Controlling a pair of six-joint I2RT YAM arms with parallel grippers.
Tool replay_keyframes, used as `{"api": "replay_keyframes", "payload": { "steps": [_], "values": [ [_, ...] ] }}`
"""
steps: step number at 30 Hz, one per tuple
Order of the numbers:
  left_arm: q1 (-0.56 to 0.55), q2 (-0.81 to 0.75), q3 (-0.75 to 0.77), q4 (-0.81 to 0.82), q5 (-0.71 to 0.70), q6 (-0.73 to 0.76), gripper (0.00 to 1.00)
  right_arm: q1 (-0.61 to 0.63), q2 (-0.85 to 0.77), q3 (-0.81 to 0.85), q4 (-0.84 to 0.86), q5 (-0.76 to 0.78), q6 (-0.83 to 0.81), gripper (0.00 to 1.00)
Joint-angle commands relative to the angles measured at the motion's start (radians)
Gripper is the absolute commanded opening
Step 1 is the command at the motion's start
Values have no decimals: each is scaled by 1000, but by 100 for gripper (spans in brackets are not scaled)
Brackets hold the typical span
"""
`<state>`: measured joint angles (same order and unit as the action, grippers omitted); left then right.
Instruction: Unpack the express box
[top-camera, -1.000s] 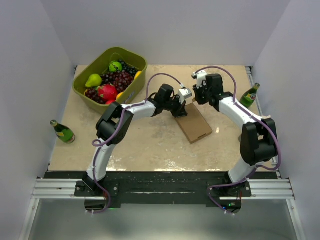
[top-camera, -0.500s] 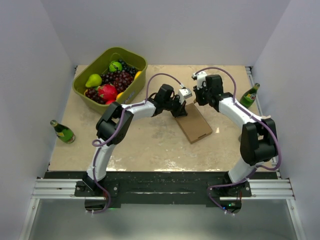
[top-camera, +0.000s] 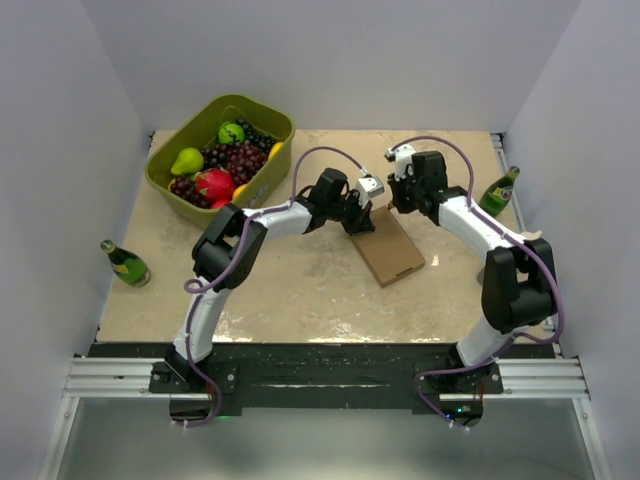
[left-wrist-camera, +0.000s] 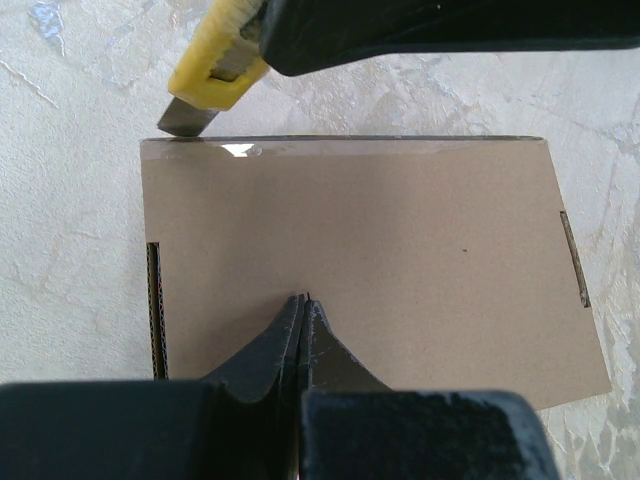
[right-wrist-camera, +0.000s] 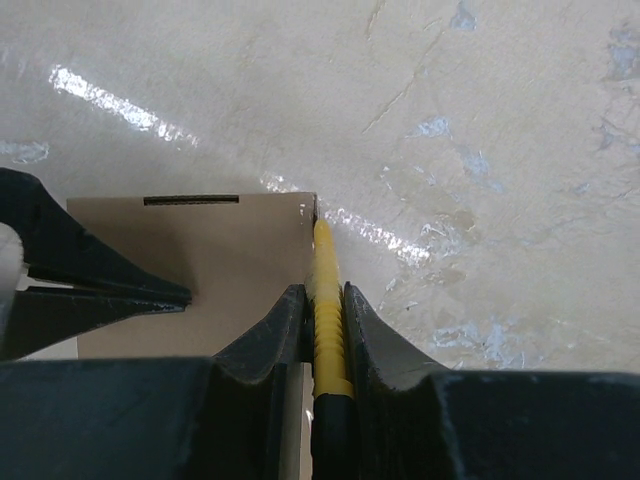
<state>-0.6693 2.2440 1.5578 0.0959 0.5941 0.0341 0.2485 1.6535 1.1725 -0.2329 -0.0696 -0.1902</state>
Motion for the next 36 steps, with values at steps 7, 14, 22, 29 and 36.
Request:
{"api": "replay_keyframes", "payload": {
  "steps": [7, 14, 22, 29, 36],
  "values": [
    [-13, 58, -16, -82, -71, 9, 0, 2, -34, 36, 49, -10, 24, 0],
    [-13, 60, -16, -82, -70, 9, 0, 2, -32, 53, 66, -1, 24, 0],
    [-13, 58, -18, -82, -70, 9, 0, 2, -18, 65, 70, -2, 20, 0],
    [-13, 58, -16, -82, -70, 10, 0, 2, -4, 53, 66, -15, 21, 0],
    [-15, 60, -16, -82, -73, 10, 0, 2, -1, 50, 64, -24, 29, 0]
  ]
}}
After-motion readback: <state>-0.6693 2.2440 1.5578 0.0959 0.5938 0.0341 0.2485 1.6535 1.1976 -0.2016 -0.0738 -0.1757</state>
